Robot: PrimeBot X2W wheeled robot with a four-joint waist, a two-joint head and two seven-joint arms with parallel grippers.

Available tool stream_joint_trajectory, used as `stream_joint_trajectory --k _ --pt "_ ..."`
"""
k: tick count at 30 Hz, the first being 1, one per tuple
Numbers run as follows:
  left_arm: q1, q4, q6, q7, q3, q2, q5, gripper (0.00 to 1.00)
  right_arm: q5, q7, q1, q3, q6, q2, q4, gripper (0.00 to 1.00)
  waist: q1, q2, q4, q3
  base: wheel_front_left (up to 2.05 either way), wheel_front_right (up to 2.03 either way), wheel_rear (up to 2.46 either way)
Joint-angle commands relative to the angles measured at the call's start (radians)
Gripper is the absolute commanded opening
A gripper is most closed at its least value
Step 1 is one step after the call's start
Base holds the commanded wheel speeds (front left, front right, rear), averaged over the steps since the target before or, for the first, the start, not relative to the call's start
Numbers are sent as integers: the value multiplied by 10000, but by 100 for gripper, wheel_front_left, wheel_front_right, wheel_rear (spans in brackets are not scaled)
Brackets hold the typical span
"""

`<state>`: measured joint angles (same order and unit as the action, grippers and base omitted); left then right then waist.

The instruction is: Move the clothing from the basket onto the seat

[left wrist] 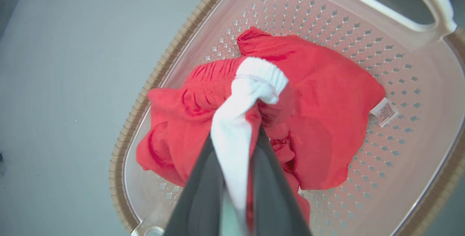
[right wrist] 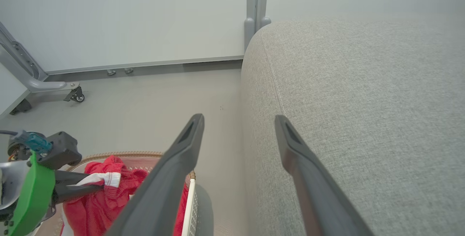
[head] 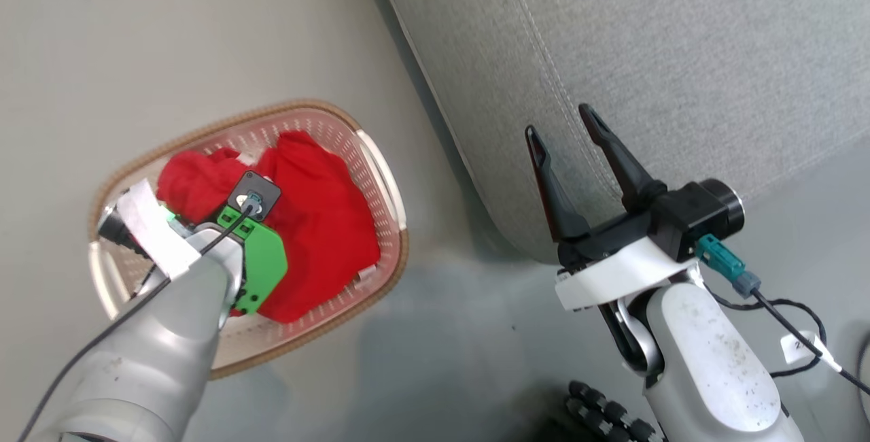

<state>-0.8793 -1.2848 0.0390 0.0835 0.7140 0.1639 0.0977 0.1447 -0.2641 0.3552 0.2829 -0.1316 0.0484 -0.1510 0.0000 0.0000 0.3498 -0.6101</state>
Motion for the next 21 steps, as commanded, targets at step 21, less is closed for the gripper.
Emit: stream_joint_trajectory --k 21 --pt "3087 6405 -601 1822 -2496 -668 1900 0 -397 -7 -1784 -145 17 525 -338 100 0 0 -1923 4498 0 0 0"
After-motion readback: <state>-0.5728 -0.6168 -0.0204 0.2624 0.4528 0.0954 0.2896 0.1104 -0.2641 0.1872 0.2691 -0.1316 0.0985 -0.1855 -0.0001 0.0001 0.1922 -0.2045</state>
